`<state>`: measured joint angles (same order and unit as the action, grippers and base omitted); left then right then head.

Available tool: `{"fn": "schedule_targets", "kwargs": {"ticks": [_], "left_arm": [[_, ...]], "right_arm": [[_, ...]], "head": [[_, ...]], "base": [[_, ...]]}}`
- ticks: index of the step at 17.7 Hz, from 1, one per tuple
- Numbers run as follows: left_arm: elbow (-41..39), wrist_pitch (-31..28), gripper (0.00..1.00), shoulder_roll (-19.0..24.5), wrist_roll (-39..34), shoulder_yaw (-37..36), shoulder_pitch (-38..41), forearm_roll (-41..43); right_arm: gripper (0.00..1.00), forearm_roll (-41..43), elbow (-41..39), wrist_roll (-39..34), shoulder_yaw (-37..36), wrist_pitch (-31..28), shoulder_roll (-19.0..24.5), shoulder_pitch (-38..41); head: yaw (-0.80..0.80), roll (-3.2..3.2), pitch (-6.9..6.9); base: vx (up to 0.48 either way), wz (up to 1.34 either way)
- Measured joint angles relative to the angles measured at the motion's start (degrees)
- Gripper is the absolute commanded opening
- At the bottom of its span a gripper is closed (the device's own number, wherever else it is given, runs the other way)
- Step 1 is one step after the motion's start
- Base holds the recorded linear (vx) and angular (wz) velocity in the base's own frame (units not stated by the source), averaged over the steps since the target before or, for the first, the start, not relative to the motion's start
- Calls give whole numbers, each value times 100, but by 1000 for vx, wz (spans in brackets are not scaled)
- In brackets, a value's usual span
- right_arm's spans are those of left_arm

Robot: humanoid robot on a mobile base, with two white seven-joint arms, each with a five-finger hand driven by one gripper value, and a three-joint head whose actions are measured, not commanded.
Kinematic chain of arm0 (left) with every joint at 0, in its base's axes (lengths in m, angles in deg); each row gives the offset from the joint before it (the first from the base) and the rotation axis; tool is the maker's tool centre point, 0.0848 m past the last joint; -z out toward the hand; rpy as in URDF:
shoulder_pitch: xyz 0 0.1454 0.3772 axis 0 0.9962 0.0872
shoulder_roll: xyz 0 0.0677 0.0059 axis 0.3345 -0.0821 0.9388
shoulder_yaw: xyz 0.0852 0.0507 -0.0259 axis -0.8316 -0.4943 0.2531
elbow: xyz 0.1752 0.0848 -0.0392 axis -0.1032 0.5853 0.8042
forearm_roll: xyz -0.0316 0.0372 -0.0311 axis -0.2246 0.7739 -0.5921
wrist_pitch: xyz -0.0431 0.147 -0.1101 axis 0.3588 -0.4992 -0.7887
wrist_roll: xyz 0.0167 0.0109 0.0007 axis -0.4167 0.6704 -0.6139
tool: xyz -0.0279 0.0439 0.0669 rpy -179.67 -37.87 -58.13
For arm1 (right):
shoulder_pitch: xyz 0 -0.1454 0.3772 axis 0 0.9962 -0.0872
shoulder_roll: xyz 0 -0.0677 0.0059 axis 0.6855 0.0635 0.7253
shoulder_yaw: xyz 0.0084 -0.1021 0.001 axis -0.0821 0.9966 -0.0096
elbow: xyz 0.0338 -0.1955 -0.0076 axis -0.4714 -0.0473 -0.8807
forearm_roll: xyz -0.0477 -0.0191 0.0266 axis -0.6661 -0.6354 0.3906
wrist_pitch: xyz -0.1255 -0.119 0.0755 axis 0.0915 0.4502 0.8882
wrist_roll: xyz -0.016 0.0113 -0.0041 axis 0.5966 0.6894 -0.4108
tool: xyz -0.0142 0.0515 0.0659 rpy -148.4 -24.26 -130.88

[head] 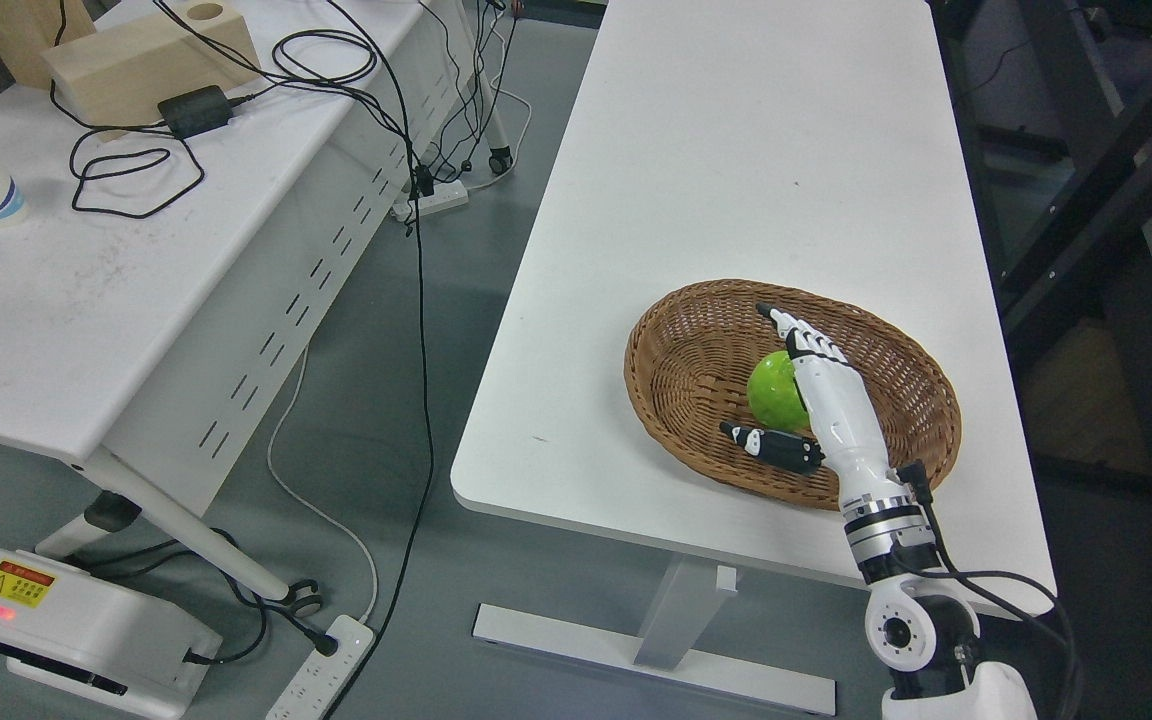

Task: Place green apple on left shelf middle layer
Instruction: 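Lower the right hand into the basket and close it around the green apple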

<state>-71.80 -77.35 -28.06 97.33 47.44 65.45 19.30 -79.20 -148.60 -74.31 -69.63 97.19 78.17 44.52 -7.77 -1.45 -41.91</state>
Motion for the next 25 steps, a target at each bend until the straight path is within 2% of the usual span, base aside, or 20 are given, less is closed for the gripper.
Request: {"fn": "schedule_targets", "kwargs": {"ticks": [12,21,23,25], "left_arm": [[0,0,100,0,2,0,0,0],[0,0,100,0,2,0,0,0],[0,0,100,0,0,0,0,0],[0,0,100,0,0,0,0,0]], "right_arm": [[96,-232,801,-13,232,-44,83,-804],[95,-447,1541,112,339,-56,-127,-1072],[84,-463,1666,255,352,-49,-201,-1083],[78,-471,1752,541,360,-48,-262,-1079]], "head": [[0,0,0],[0,0,0],[0,0,0],[0,0,0]], "base": [[12,-1],[0,0],[0,0],[0,0]]}}
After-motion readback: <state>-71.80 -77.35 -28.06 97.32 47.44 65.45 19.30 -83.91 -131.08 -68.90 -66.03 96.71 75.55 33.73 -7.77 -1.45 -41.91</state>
